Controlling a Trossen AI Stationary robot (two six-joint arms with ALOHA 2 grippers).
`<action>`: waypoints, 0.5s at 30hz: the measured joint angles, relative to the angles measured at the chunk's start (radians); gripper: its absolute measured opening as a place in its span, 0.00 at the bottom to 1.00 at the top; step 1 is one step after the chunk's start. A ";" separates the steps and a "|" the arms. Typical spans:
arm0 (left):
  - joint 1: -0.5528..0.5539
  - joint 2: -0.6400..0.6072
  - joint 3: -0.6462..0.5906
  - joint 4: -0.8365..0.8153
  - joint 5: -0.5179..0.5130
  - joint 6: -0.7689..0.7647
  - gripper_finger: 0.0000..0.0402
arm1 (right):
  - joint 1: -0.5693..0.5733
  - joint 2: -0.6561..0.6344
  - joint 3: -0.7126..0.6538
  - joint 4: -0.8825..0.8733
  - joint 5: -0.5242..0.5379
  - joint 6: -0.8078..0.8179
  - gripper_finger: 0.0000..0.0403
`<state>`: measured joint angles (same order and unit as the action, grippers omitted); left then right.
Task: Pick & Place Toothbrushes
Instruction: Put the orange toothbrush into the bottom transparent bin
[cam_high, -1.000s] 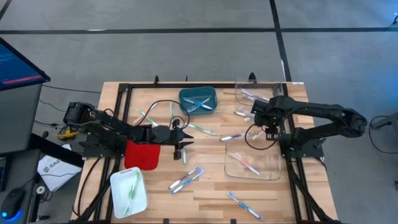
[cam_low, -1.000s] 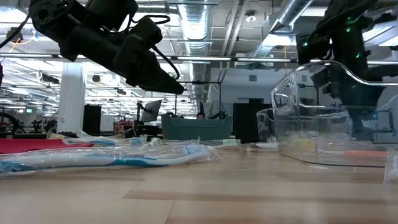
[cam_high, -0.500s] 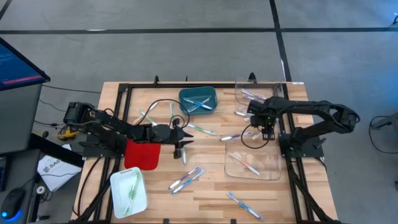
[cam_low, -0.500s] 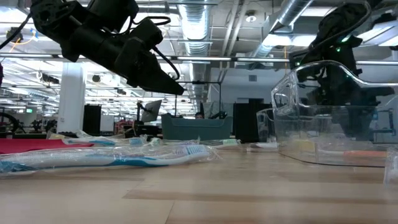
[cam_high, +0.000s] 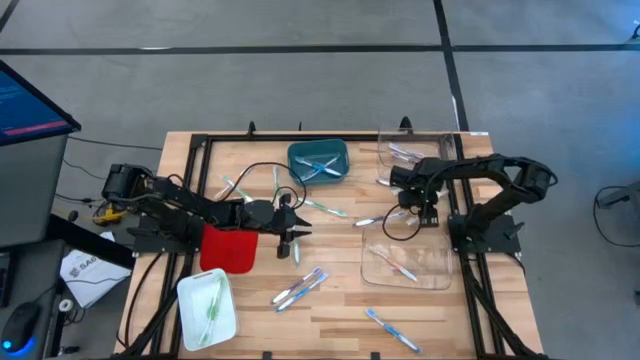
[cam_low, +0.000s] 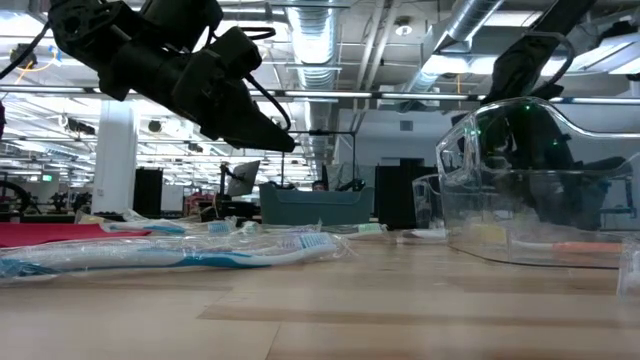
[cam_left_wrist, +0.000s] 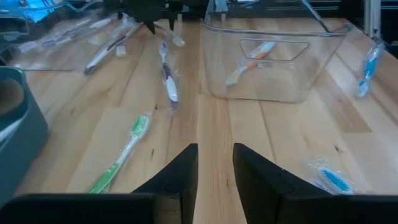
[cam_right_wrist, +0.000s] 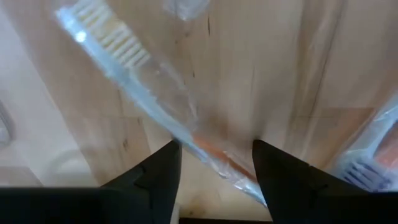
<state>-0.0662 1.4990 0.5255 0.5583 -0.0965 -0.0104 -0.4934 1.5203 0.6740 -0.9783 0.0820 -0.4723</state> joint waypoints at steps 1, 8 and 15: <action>0.000 0.000 0.000 0.000 0.001 -0.001 0.23 | 0.000 0.010 0.002 0.000 0.002 0.000 0.47; 0.000 0.000 0.000 0.000 0.025 -0.005 0.23 | 0.000 0.032 0.003 0.003 0.011 0.002 0.41; 0.000 0.000 0.000 0.001 0.025 -0.005 0.23 | 0.000 0.028 0.002 0.010 0.029 0.056 0.23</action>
<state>-0.0662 1.4990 0.5255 0.5589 -0.0715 -0.0158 -0.4938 1.5486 0.6758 -0.9684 0.1108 -0.4167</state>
